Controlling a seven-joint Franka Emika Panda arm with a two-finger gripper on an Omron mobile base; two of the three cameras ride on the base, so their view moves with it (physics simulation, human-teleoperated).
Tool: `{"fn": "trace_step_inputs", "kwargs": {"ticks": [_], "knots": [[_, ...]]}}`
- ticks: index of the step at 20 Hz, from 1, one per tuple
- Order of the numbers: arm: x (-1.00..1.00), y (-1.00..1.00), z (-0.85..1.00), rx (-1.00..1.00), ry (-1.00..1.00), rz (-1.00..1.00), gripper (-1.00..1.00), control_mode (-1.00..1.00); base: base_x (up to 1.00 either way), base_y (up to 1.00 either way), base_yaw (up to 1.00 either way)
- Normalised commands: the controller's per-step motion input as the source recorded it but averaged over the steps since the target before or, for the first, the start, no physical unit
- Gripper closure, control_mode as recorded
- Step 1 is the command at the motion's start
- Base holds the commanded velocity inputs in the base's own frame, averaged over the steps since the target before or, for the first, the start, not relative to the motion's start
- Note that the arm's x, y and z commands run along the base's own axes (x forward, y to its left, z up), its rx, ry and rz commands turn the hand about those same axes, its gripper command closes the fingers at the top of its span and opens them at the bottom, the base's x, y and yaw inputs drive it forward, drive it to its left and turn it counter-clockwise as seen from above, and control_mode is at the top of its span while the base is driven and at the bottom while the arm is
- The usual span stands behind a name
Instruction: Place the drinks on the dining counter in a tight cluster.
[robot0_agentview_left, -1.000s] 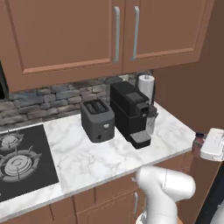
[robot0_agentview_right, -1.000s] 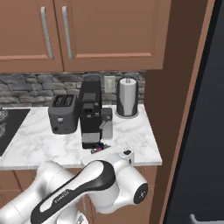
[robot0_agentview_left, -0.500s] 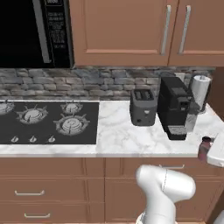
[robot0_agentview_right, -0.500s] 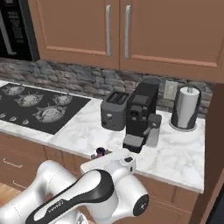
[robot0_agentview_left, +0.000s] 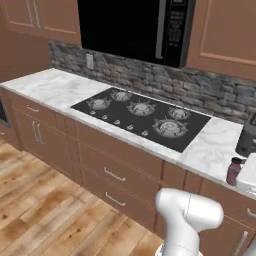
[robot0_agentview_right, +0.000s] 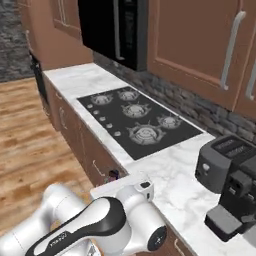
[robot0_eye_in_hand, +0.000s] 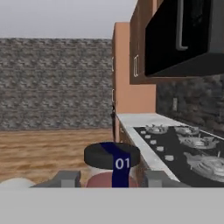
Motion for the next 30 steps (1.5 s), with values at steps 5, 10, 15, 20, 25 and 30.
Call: {"fn": "trace_step_inputs", "kwargs": {"ticks": [5, 10, 15, 20, 25, 30], "knots": [[0.0, 0.0, 0.0, 0.0, 0.0, 0.0, 1.0, 1.0, -0.09, 0.15, 1.0], [0.0, 0.0, 0.0, 0.0, 0.0, 0.0, 1.0, 1.0, -0.04, 0.07, 1.0], [0.0, 0.0, 0.0, 0.0, 0.0, 0.0, 1.0, 1.0, 0.08, 0.0, 0.92], [0.0, 0.0, 0.0, 0.0, 0.0, 0.0, 1.0, 1.0, 0.34, 0.0, 0.7], [0.0, 0.0, 0.0, 0.0, 0.0, 0.0, 1.0, 1.0, 0.72, 0.0, 0.23], [0.0, 0.0, 0.0, 0.0, 0.0, 0.0, 1.0, 1.0, 0.85, 0.0, 0.04]]}}
